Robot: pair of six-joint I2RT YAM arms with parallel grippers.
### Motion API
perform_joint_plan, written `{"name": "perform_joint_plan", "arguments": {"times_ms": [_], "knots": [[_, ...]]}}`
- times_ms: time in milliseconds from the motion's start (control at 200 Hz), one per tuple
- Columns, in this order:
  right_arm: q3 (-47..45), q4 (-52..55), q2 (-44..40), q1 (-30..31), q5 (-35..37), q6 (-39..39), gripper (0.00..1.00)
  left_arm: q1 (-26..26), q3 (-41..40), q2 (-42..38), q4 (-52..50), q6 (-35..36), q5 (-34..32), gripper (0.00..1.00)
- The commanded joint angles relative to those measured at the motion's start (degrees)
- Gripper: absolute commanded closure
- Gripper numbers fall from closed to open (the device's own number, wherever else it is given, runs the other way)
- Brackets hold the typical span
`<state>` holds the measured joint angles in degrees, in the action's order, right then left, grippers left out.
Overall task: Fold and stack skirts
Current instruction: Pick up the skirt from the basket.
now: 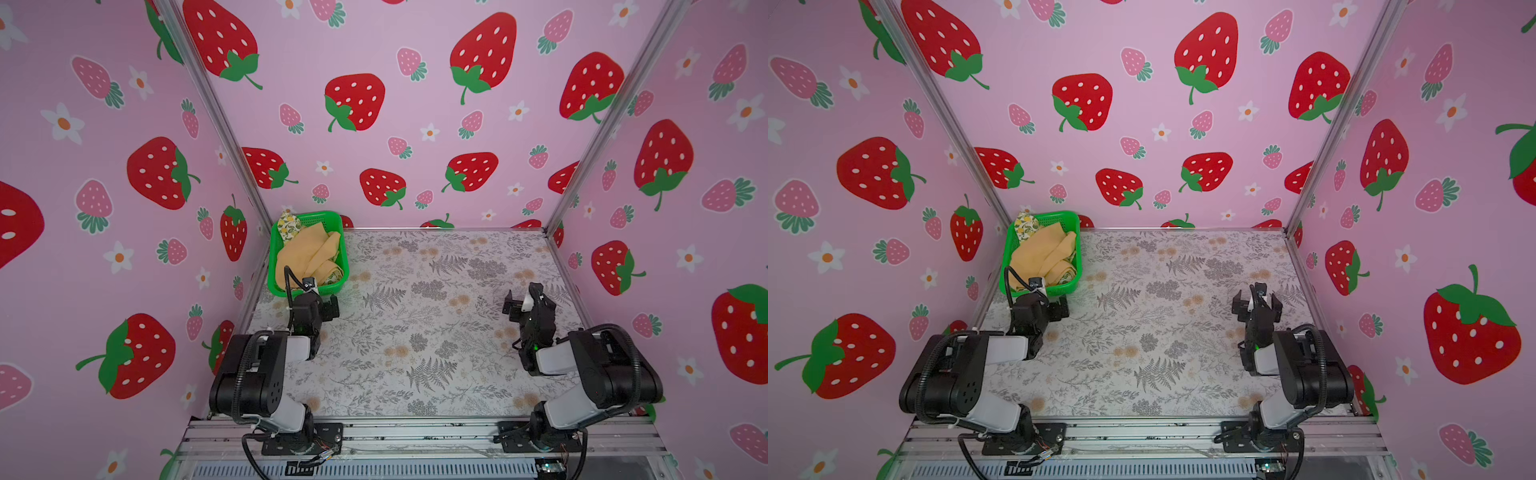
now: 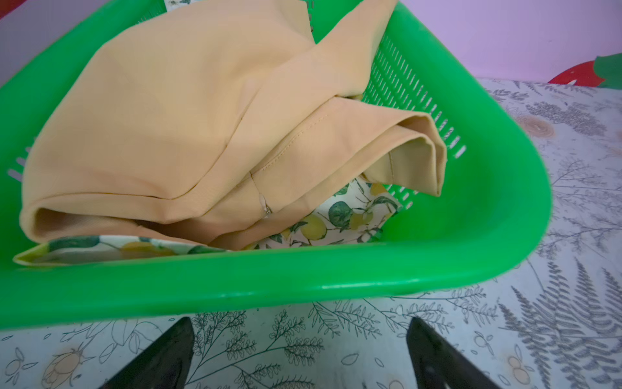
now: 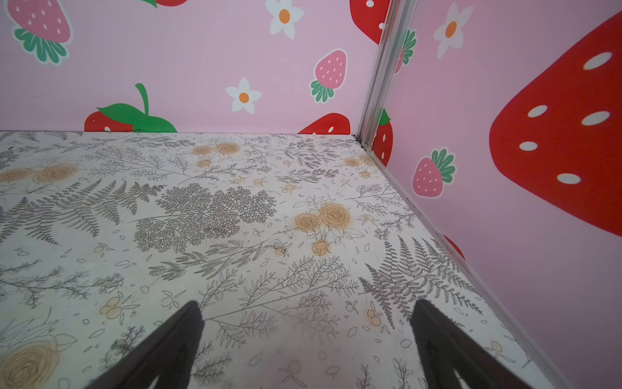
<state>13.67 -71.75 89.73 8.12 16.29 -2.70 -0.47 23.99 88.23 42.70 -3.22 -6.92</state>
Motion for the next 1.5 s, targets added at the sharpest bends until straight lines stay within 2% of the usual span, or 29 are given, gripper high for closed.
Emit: {"name": "perform_joint_plan", "arguments": {"times_ms": [0, 926, 1006, 1066, 1141, 1221, 1356, 1496], "knots": [[0.9, -1.8, 0.5, 0.2, 0.8, 0.8, 0.0, 0.0, 1.8, 0.5, 1.9, 0.4, -0.4, 0.01], [0.8, -1.9, 0.4, 0.2, 0.7, 0.8, 0.0, 0.1, 1.6, 0.4, 2.1, 0.4, -0.5, 0.01], [0.4, -2.8, 0.4, 0.3, 1.6, 0.6, 0.0, -1.6, 0.4, 0.0, 4.0, 0.7, -5.4, 0.01], [-0.5, -4.4, -0.1, 1.6, 9.0, -0.5, 0.0, -2.9, -0.8, -1.2, 5.3, 1.0, -8.3, 0.01], [-1.9, -6.8, -0.4, 1.9, 8.9, 0.0, 0.0, -3.8, -1.8, -3.5, 5.7, 1.5, -10.3, 0.01], [-2.0, -6.7, -0.6, 2.3, 9.3, 0.3, 0.0, -5.3, -1.4, -8.0, 1.1, 2.4, -12.2, 0.01], [-3.3, -9.2, -0.8, 2.9, 9.6, 0.9, 0.0, -5.9, 4.4, -13.4, -20.1, -1.5, -15.1, 0.01], [-5.3, -12.6, -1.3, 2.9, 8.9, 1.3, 0.0, -9.6, 3.1, -19.2, -22.5, -1.9, -15.5, 0.01]]}}
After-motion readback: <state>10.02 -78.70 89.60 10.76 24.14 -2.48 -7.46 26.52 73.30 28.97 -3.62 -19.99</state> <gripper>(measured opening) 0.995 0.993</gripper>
